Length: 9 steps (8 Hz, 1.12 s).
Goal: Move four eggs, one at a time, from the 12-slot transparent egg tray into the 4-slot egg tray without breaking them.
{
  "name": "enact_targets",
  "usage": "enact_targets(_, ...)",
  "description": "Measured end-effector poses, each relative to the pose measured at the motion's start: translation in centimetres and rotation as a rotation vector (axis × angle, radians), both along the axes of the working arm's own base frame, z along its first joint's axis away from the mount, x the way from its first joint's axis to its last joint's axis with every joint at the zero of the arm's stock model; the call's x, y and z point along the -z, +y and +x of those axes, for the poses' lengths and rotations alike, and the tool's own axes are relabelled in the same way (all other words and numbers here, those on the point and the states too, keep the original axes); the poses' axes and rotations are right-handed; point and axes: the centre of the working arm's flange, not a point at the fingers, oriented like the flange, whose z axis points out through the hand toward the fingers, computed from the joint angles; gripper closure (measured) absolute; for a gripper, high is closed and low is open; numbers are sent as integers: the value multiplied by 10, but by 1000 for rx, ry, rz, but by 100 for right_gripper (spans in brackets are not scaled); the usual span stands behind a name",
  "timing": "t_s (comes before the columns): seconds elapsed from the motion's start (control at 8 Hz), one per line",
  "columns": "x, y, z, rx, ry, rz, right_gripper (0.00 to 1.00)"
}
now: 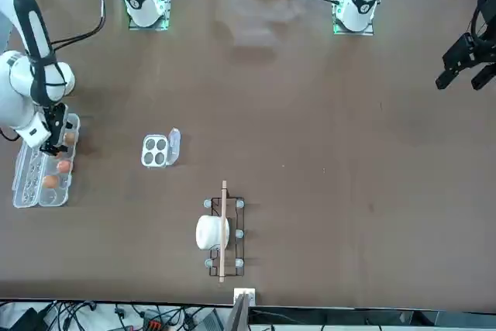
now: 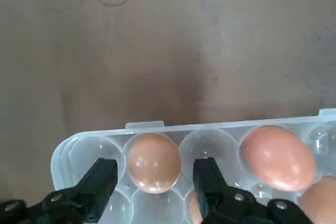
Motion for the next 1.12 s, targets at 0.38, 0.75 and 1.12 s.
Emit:
enact_targets(0.38, 6, 0, -1, 1, 9, 4, 15)
enact_targets(0.75, 3, 3, 1, -7, 10, 6, 41)
enact_targets(1.12, 3, 0, 0, -2, 8, 6, 42)
